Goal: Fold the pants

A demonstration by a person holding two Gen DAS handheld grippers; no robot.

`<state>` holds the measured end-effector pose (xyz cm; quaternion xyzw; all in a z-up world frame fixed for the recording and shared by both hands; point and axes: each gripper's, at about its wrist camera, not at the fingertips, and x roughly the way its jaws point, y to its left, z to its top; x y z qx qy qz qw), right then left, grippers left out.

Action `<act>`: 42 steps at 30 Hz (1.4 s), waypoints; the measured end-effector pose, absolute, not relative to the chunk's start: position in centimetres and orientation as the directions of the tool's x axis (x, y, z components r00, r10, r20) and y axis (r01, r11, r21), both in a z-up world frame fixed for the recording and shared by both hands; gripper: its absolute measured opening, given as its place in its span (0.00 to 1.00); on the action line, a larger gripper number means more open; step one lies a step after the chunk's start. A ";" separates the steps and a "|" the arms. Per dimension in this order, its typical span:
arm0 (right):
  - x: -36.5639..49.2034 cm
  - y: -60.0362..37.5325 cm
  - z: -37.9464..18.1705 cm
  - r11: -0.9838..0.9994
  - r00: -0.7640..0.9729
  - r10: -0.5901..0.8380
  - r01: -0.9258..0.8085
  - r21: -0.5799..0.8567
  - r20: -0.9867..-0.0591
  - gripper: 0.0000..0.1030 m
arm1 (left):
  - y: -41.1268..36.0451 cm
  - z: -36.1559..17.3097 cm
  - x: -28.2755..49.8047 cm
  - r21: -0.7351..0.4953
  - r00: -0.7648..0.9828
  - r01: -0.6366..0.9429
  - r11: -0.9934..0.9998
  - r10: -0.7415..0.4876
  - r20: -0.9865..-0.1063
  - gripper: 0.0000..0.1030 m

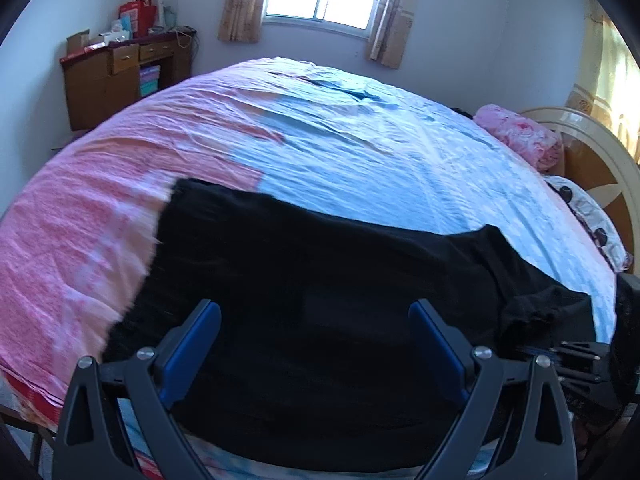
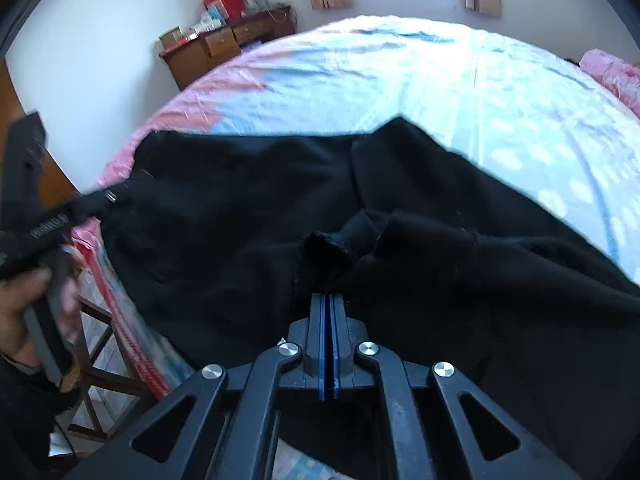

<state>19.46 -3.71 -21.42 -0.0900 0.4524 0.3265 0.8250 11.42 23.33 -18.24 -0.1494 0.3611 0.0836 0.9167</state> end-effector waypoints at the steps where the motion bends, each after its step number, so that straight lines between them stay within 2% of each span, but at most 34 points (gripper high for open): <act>1: 19.4 -3.8 -21.3 0.771 0.384 0.460 -0.620 0.146 -0.800 0.02 | 23.8 -18.2 11.4 -0.206 0.724 -0.268 0.941 0.056 -0.687 0.95; 6: 18.9 -4.1 -20.8 0.753 0.375 0.478 -0.640 0.151 -0.794 0.07 | 26.3 -18.5 11.6 -0.149 0.698 -0.299 0.942 0.110 -0.707 0.95; 7: 18.7 -4.2 -20.6 0.747 0.372 0.485 -0.647 0.153 -0.792 0.19 | 26.8 -18.5 11.6 -0.143 0.692 -0.307 0.941 0.118 -0.712 0.95; 8: 18.4 -4.3 -20.4 0.741 0.371 0.493 -0.653 0.157 -0.787 0.40 | 27.1 -18.5 11.6 -0.139 0.693 -0.301 0.943 0.116 -0.712 0.95; 10: 17.8 -4.7 -19.9 0.733 0.374 0.510 -0.660 0.164 -0.775 0.54 | 27.6 -18.7 11.8 -0.116 0.688 -0.293 0.949 0.124 -0.715 0.95; 15: 16.7 -5.9 -19.0 0.721 0.389 0.539 -0.672 0.171 -0.747 0.54 | 28.8 -19.8 12.1 -0.132 0.673 -0.283 0.950 0.099 -0.733 0.95; 19: 16.7 -6.7 -18.8 0.736 0.415 0.543 -0.653 0.177 -0.730 0.54 | 29.8 -20.8 12.6 -0.245 0.679 -0.254 0.936 -0.008 -0.734 0.95; 23: 17.0 -7.4 -18.9 0.754 0.431 0.546 -0.626 0.198 -0.719 0.54 | 31.2 -21.3 13.3 -0.215 0.659 -0.299 0.930 0.038 -0.751 0.95; 27: 17.1 -7.7 -19.0 0.768 0.441 0.540 -0.606 0.207 -0.717 0.54 | 32.8 -22.2 13.8 -0.296 0.646 -0.275 0.915 -0.052 -0.761 0.97; 29: 17.2 -7.9 -19.2 0.772 0.442 0.543 -0.597 0.217 -0.714 0.54 | 32.5 -22.3 14.4 -0.264 0.622 -0.236 0.935 -0.063 -0.780 1.00; 34: 17.5 -7.9 -19.5 0.771 0.436 0.557 -0.587 0.245 -0.707 0.54 | 31.0 -22.3 14.3 -0.205 0.606 -0.227 0.952 -0.027 -0.795 1.00; 37: 17.6 -7.8 -19.6 0.767 0.435 0.562 -0.591 0.247 -0.703 0.54 | 29.6 -22.2 14.3 -0.158 0.619 -0.207 0.966 0.004 -0.785 0.89; 39: 17.7 -7.8 -19.9 0.769 0.433 0.563 -0.586 0.254 -0.704 0.54 | 29.1 -22.3 14.6 -0.144 0.619 -0.202 0.969 0.012 -0.786 0.89; 42: 17.9 -7.9 -20.1 0.770 0.426 0.565 -0.579 0.267 -0.707 0.54 | 29.1 -22.7 15.2 -0.166 0.622 -0.213 0.963 0.003 -0.783 0.96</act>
